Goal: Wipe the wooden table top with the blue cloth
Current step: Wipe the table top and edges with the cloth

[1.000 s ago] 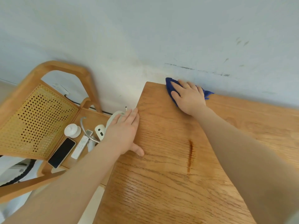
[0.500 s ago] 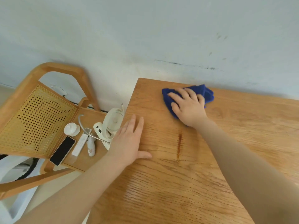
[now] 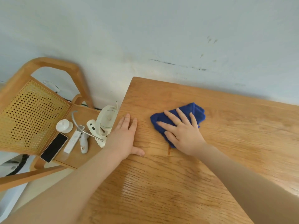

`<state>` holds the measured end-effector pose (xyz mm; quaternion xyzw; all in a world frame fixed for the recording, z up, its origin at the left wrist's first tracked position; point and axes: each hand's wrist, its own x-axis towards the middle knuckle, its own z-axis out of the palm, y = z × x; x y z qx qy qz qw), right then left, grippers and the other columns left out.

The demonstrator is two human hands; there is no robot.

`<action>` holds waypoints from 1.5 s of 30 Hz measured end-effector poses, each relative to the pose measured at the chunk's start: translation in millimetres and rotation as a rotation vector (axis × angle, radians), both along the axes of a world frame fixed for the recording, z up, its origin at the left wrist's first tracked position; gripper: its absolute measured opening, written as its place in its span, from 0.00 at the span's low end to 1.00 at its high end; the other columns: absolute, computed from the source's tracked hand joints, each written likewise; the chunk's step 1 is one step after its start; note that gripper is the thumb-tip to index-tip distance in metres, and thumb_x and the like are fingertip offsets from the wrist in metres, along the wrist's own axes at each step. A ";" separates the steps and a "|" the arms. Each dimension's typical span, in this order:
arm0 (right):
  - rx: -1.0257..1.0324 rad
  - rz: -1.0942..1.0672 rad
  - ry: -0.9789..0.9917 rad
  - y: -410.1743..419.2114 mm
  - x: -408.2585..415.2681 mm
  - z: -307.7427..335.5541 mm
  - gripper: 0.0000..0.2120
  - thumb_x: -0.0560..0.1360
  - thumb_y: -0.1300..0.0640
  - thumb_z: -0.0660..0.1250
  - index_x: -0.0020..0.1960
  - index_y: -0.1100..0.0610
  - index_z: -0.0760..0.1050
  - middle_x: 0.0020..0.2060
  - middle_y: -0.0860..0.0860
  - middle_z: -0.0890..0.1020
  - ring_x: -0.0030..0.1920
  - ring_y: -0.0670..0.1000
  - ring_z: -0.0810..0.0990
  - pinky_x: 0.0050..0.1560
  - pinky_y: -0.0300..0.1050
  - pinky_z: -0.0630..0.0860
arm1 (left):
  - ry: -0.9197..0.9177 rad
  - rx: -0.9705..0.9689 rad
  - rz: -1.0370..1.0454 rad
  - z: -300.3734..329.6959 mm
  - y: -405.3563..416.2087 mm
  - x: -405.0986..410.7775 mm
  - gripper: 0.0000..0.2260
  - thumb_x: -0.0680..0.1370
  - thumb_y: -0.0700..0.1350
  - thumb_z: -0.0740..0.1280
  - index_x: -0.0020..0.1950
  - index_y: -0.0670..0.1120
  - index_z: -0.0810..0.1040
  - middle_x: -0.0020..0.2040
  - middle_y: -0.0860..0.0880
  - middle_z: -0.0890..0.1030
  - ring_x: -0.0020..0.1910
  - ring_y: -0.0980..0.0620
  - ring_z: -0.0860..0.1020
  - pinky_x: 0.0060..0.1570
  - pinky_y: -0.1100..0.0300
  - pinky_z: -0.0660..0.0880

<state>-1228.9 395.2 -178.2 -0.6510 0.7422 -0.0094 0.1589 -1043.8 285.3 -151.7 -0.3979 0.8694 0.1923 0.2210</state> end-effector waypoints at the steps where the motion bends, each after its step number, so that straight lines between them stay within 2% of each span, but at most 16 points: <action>1: -0.013 0.001 0.002 -5.9 -7.1 -2.1 0.28 0.73 0.39 0.35 0.72 0.35 0.55 0.76 0.42 0.49 0.76 0.55 0.43 0.71 0.64 0.40 | 0.010 0.001 0.001 -1.0 -0.6 0.2 0.54 0.66 0.64 0.70 0.76 0.48 0.37 0.76 0.46 0.33 0.76 0.48 0.38 0.73 0.55 0.47; 4: -0.048 -0.133 0.039 -36.7 -30.2 -11.6 0.20 0.81 0.45 0.46 0.72 0.38 0.57 0.76 0.44 0.52 0.76 0.55 0.45 0.71 0.64 0.42 | 0.028 -0.003 0.002 -4.4 -0.7 2.8 0.54 0.66 0.64 0.70 0.76 0.48 0.37 0.76 0.46 0.34 0.76 0.48 0.38 0.73 0.54 0.47; 7: -0.045 -0.273 0.055 -61.1 -44.3 -12.2 0.20 0.81 0.47 0.48 0.72 0.38 0.57 0.76 0.45 0.51 0.76 0.56 0.46 0.71 0.65 0.43 | 0.038 0.001 -0.007 -5.0 0.3 3.8 0.53 0.67 0.64 0.70 0.76 0.52 0.36 0.76 0.45 0.34 0.76 0.47 0.38 0.73 0.53 0.48; 12: -0.045 -0.202 0.090 -10.7 -13.5 -7.5 0.20 0.80 0.46 0.49 0.71 0.38 0.60 0.76 0.46 0.53 0.75 0.57 0.48 0.71 0.65 0.45 | 0.032 0.030 -0.015 -1.0 1.1 5.0 0.50 0.68 0.63 0.70 0.76 0.56 0.38 0.76 0.45 0.33 0.76 0.46 0.38 0.74 0.49 0.52; 17: -0.038 -0.144 0.081 34.7 10.0 -6.5 0.21 0.77 0.45 0.47 0.67 0.41 0.69 0.72 0.49 0.66 0.72 0.61 0.62 0.67 0.68 0.56 | 0.031 0.036 -0.023 -1.1 -0.5 4.2 0.50 0.68 0.63 0.69 0.76 0.56 0.38 0.76 0.44 0.33 0.76 0.45 0.39 0.73 0.48 0.52; 19: -0.069 -0.202 0.101 17.2 -0.3 -8.4 0.20 0.79 0.46 0.49 0.68 0.41 0.67 0.73 0.48 0.64 0.73 0.59 0.59 0.69 0.67 0.54 | 0.060 0.029 -0.024 -4.1 -1.4 5.8 0.49 0.68 0.64 0.69 0.76 0.56 0.38 0.76 0.44 0.33 0.76 0.45 0.38 0.73 0.49 0.51; 22: -0.108 -0.450 0.099 -22.4 -25.4 -13.5 0.18 0.81 0.48 0.51 0.71 0.39 0.62 0.75 0.46 0.57 0.75 0.55 0.51 0.72 0.63 0.46 | 0.095 0.025 -0.032 -11.2 -0.8 10.4 0.49 0.68 0.65 0.68 0.76 0.56 0.38 0.76 0.45 0.32 0.76 0.46 0.37 0.73 0.48 0.50; 25: -0.132 -0.624 0.063 -48.5 -40.2 -15.2 0.18 0.81 0.47 0.50 0.71 0.39 0.62 0.75 0.46 0.56 0.75 0.53 0.49 0.72 0.62 0.44 | 0.149 0.022 -0.027 -18.1 -2.4 12.2 0.48 0.68 0.65 0.67 0.76 0.57 0.38 0.75 0.46 0.32 0.75 0.47 0.36 0.73 0.49 0.49; 31: -0.141 -0.499 0.094 6.7 14.1 -13.6 0.19 0.81 0.47 0.48 0.71 0.44 0.63 0.75 0.48 0.57 0.75 0.55 0.50 0.72 0.60 0.44 | 0.169 0.031 -0.011 -15.0 2.2 19.4 0.46 0.69 0.66 0.66 0.76 0.57 0.39 0.76 0.47 0.32 0.75 0.47 0.36 0.74 0.50 0.47; 35: -0.116 -0.362 0.058 32.6 32.1 -9.5 0.28 0.75 0.42 0.39 0.70 0.43 0.65 0.74 0.48 0.61 0.75 0.56 0.54 0.71 0.61 0.46 | 0.164 0.079 0.045 -7.2 2.9 16.3 0.48 0.68 0.64 0.69 0.76 0.57 0.41 0.76 0.48 0.33 0.76 0.49 0.37 0.74 0.50 0.48; 38: -0.175 -0.360 0.061 11.7 9.2 -13.2 0.26 0.76 0.43 0.43 0.68 0.44 0.69 0.72 0.49 0.65 0.74 0.56 0.58 0.70 0.63 0.49 | 0.141 0.094 0.073 -3.8 0.9 9.1 0.48 0.68 0.61 0.71 0.77 0.57 0.42 0.77 0.48 0.35 0.76 0.49 0.38 0.74 0.51 0.48; 41: -0.210 -0.484 0.060 -29.3 -31.1 -19.1 0.19 0.79 0.46 0.50 0.68 0.43 0.68 0.73 0.48 0.62 0.74 0.54 0.55 0.71 0.62 0.47 | 0.127 0.068 0.127 -0.1 0.2 -2.6 0.42 0.71 0.55 0.70 0.77 0.54 0.47 0.77 0.47 0.40 0.76 0.48 0.39 0.74 0.52 0.47; 45: -0.177 -0.526 0.033 -67.6 -76.6 -18.3 0.19 0.81 0.47 0.50 0.70 0.42 0.64 0.75 0.49 0.59 0.75 0.54 0.51 0.72 0.61 0.43 | 0.263 0.048 0.179 5.8 13.3 -21.5 0.34 0.75 0.54 0.66 0.77 0.51 0.54 0.78 0.50 0.47 0.76 0.50 0.41 0.74 0.51 0.47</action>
